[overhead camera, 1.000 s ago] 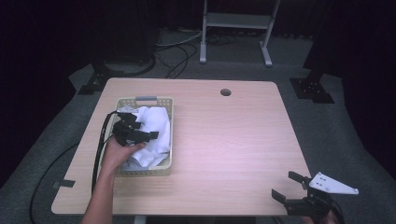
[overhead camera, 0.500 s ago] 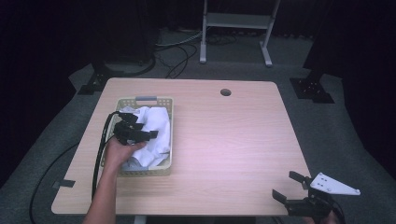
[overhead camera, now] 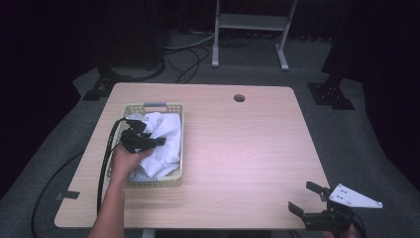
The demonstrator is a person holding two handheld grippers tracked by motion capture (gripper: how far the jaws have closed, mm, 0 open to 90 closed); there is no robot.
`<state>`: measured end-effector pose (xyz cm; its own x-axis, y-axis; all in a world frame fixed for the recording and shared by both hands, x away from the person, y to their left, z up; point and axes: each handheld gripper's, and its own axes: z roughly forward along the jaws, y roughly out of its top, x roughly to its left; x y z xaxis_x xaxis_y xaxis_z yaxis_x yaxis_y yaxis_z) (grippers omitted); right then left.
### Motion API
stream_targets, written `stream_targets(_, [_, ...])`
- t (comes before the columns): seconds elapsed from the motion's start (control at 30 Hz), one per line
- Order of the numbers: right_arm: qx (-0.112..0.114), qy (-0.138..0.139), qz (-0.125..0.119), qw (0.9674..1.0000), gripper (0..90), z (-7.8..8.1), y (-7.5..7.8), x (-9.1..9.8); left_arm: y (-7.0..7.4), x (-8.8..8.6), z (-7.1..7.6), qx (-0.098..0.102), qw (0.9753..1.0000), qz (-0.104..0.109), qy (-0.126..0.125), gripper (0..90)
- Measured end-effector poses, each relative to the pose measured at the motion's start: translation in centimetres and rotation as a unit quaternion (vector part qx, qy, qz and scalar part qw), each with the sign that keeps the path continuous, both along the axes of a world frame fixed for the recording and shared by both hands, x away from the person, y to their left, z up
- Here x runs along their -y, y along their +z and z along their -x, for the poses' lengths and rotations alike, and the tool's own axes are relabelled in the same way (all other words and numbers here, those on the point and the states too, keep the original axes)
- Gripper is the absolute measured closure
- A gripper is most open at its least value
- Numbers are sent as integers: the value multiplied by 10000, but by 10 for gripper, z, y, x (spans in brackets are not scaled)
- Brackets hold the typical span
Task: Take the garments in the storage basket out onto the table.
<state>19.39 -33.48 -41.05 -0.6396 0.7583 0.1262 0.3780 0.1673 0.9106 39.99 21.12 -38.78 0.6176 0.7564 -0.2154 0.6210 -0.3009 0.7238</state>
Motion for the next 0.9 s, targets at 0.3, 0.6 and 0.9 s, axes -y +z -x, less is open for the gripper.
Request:
stream_targets(0.3, [15,-21,6,10000,30,0,0,1,0,-2,-1,3,9999,152,-78,727])
stream_targets(0.6, [63,-91,-29,9999,30,2,2,2,4,-6,2,2,9993,366,-9,731])
stream_targets(0.9, [84,-96,-52,9999,30,2,3,1,12,-10,9,130,9983,569,-78,730])
